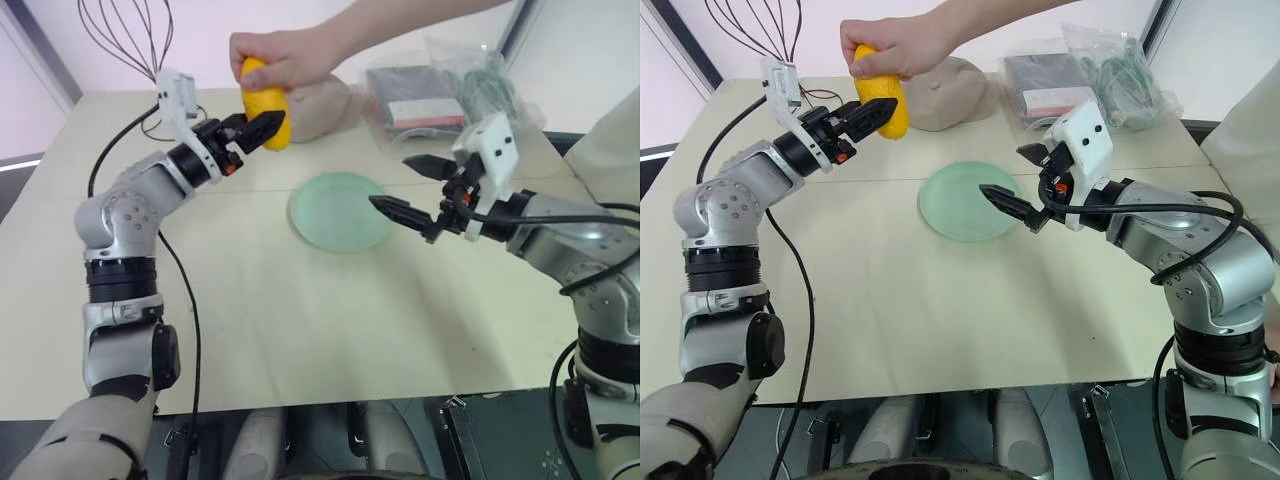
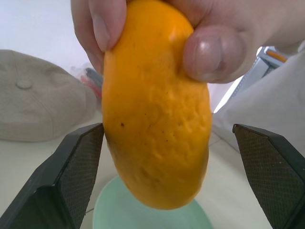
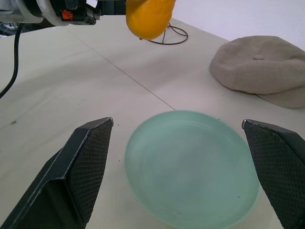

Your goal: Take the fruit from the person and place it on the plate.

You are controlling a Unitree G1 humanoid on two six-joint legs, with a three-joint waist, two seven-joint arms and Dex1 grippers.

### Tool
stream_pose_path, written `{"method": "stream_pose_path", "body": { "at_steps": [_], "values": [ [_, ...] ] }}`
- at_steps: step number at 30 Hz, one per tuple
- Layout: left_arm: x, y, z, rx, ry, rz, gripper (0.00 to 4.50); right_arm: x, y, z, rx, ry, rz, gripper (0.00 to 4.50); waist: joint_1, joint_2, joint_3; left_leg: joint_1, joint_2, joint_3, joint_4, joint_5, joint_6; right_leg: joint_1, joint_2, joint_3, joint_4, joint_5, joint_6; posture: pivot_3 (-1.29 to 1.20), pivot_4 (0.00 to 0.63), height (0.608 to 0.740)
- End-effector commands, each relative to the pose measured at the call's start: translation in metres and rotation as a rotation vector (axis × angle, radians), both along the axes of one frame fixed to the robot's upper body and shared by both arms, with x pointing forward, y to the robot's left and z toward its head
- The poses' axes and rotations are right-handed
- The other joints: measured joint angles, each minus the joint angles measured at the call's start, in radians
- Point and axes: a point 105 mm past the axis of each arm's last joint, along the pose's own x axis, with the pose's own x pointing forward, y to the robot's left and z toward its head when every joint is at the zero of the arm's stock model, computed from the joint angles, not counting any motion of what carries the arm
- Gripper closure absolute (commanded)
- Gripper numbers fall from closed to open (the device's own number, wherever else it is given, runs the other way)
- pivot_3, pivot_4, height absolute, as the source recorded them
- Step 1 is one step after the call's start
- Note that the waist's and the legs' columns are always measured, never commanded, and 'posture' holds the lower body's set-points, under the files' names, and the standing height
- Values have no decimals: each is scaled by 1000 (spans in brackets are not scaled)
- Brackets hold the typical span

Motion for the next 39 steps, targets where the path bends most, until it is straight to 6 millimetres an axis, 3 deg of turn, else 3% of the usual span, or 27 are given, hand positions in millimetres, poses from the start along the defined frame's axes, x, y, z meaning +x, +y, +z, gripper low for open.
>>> {"method": "stream_pose_path", "body": {
  "at_steps": [1,3,5,6,14,20,27,33,39],
  "values": [
    [0,-3,15,13,-62,-5,259,-7,1,12,11,-64,4,10,-1,0,0,0,0,0,0,0,0,0,0,0,0,0,0,0,150,740],
    [2,-3,13,22,-59,0,868,-7,0,12,11,-64,0,0,-2,0,0,0,0,0,0,0,0,0,0,0,0,0,0,0,150,740],
    [3,-3,13,24,-60,4,1760,-7,-1,12,12,-65,-5,0,-1,0,0,0,0,0,0,0,0,0,0,0,0,0,0,0,150,740],
    [4,-3,13,24,-61,5,1898,-7,-1,12,12,-65,-6,0,-1,0,0,0,0,0,0,0,0,0,0,0,0,0,0,0,150,740],
    [4,-4,13,39,-69,2,1899,-7,-2,12,10,-65,-10,0,-1,0,0,0,0,0,0,0,0,0,0,0,0,0,0,0,150,740],
    [-10,-15,3,233,-101,-134,1899,-11,-2,9,-16,-49,16,0,-1,0,0,0,0,0,0,0,0,0,0,0,0,0,0,0,150,740],
    [5,-21,-8,409,-35,-192,1899,-12,-5,7,-42,-45,26,0,0,0,0,0,0,0,0,0,0,0,1,0,0,0,0,0,150,740],
    [23,-39,-42,625,41,-259,1899,-11,-6,6,-38,-50,6,0,-1,0,0,-1,0,0,0,0,0,0,1,-1,0,0,0,0,150,740],
    [35,-53,-72,692,136,-279,1899,-13,-7,5,-31,-52,-20,0,-2,-1,0,-1,0,0,0,0,1,-1,1,-1,0,0,0,0,150,740]
  ]
}}
